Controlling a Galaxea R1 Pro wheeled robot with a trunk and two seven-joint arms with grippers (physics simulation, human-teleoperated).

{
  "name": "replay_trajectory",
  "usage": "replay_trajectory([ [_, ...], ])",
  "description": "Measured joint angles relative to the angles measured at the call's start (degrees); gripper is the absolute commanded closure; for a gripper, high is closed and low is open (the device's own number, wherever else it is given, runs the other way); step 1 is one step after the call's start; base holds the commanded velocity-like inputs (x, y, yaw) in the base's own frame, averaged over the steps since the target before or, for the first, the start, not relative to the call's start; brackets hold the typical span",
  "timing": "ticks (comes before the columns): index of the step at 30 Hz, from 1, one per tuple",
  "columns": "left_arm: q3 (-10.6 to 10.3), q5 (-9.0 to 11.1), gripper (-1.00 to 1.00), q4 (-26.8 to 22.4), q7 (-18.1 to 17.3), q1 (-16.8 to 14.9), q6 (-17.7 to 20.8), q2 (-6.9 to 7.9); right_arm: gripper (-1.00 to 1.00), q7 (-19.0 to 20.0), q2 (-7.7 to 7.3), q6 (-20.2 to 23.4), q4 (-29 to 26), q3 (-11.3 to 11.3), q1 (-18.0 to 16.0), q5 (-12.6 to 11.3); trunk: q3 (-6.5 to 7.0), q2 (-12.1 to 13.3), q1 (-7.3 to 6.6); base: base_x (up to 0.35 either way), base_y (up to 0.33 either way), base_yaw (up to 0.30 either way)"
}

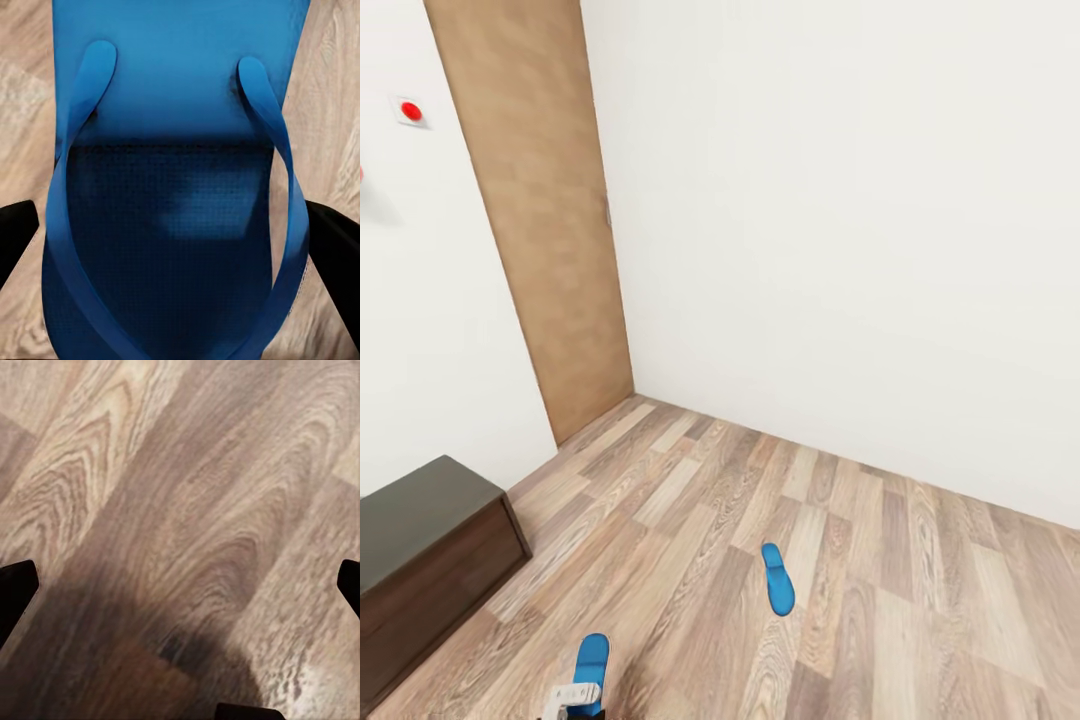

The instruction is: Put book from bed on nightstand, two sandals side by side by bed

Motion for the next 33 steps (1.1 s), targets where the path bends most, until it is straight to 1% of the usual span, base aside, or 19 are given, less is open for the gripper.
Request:
replay_trajectory([
  [7,0.04,0.0,1.0,-0.02,0.01,0.0,-0.02,0.0,-1.0,0.0,0.0,0.0,0.0,0.0,0.0,0.03,0.0,0.0,0.0,0.018,-0.001,0.27],
  [20,0.07,0.0,1.0,-0.01,0.01,0.0,-0.01,0.0,-1.0,0.08,0.0,0.0,0.0,0.0,0.0,0.14,0.0,0.0,-0.03,0.279,-0.07,0.027],
  [23,0.06,0.0,1.0,-0.02,0.02,0.0,-0.02,0.0,-1.0,0.04,0.0,0.0,0.0,0.0,0.0,0.1,0.0,0.0,-0.03,0.247,-0.008,0.179],
  [29,0.03,0.0,1.0,-0.02,0.0,0.0,-0.08,0.0,-1.0,0.06,0.0,0.0,0.0,0.0,0.0,0.04,0.0,0.0,0.0,0.042,-0.001,0.258],
  [33,0.04,0.0,1.0,-0.02,0.0,0.0,-0.08,0.0,-1.0,0.09,0.0,0.0,0.0,0.0,0.0,0.1,0.0,0.0,-0.03,0.201,0.0,0.061],
])
